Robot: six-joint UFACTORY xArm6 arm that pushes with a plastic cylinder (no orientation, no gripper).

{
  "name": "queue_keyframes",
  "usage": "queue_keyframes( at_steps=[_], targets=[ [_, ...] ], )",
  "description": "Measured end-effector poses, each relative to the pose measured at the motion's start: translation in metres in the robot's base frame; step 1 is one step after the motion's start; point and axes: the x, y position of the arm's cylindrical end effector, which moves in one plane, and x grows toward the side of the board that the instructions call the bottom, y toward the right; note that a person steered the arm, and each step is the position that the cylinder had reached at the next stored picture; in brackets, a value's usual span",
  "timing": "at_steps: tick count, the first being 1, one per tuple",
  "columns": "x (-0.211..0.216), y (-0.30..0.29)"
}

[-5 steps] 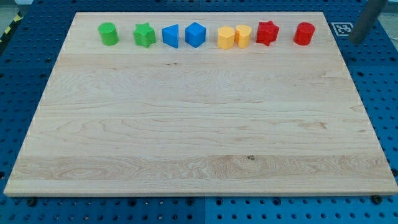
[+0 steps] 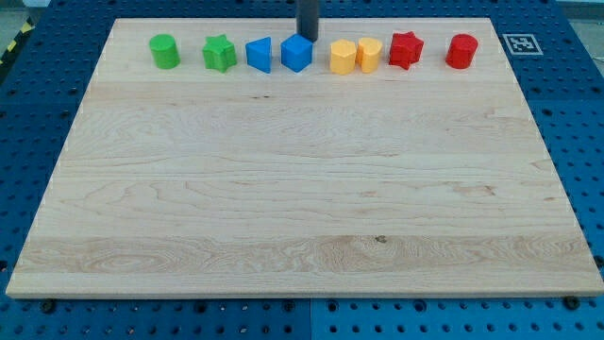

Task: Push the blue cube to the center

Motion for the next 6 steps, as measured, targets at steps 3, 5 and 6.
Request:
queue_keyframes(
  at_steps=[3, 5, 6],
  targets=[
    [0.045, -0.031],
    [0.08, -0.031],
    [0.111, -0.031]
  ],
)
